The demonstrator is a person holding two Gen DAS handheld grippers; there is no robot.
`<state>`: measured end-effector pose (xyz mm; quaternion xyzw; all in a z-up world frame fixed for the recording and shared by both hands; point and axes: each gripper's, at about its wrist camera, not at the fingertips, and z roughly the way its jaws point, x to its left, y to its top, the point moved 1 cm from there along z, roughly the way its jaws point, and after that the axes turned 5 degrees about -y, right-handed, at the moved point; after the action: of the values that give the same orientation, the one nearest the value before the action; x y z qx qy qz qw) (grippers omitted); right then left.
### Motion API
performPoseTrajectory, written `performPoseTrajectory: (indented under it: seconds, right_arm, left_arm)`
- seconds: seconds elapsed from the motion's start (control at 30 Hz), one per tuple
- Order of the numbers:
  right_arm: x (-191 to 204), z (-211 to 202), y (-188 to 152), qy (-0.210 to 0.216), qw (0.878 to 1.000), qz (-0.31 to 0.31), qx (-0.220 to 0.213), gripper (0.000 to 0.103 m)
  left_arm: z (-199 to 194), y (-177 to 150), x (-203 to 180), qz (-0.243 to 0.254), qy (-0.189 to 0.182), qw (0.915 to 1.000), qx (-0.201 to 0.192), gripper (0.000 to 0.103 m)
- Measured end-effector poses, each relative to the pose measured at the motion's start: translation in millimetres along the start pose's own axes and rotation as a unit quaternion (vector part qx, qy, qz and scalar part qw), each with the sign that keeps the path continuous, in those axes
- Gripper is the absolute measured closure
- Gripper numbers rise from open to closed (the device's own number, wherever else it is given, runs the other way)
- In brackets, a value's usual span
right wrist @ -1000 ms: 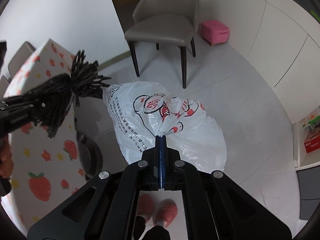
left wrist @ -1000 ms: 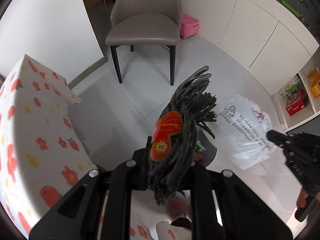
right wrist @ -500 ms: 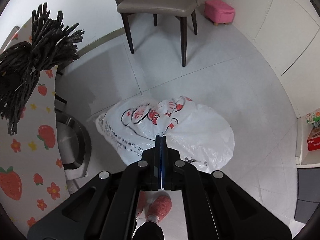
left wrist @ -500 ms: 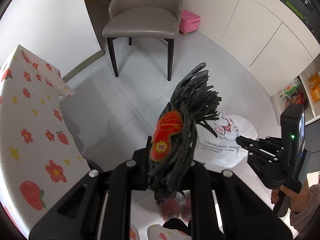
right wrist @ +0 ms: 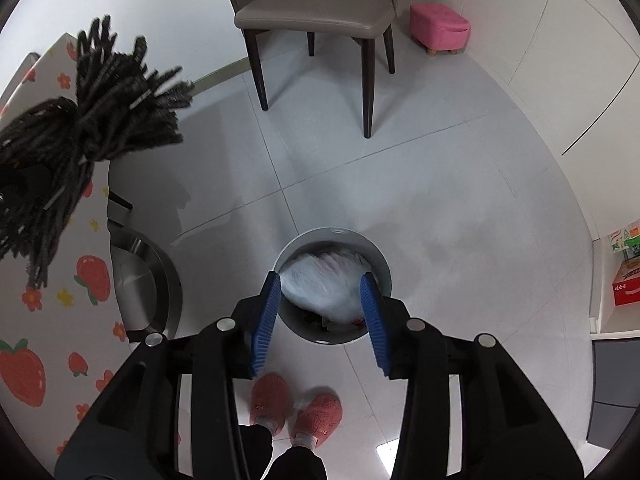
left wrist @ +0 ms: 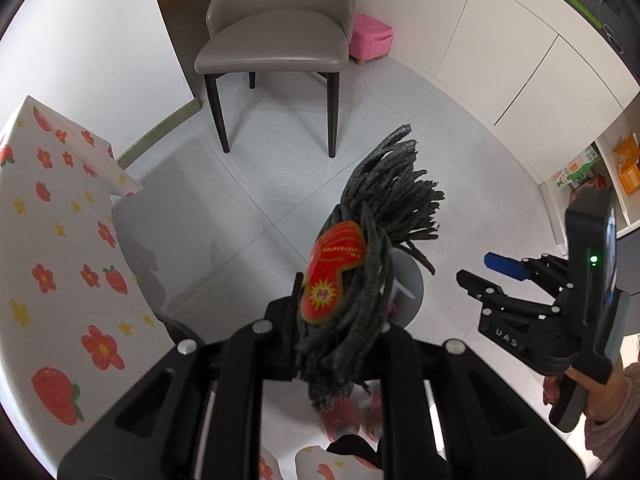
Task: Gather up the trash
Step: 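Open both tools over the bin to drop the tassel and bag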
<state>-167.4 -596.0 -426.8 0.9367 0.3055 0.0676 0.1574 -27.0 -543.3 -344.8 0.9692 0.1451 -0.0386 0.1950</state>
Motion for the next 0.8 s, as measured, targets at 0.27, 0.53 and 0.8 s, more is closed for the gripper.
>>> performPoseTrajectory:
  seconds: [0.27, 0.53, 0.8]
  right_arm:
    - [-17.1, -12.4, -1.9, -0.011, 1.000, 0.020, -0.014, 0.063]
    - [-47.1, -28.2, -9.5, -0.027, 0.998, 0.049, -0.025, 0.063]
    - [-69.7, -40.3, -17.6, -0.036, 0.996, 0.072, -0.028, 0.063]
  left_arm:
    - [14.2, -2.3, -18.4, 0.026, -0.002, 0.9996, 0.013, 0.087]
    - [34.6, -10.8, -52.7, 0.075, -0.028, 0.9961, 0.036, 0.080]
    - [47.3, -12.3, -80.7, 0.127, -0.002, 0.9914, 0.030, 0.041]
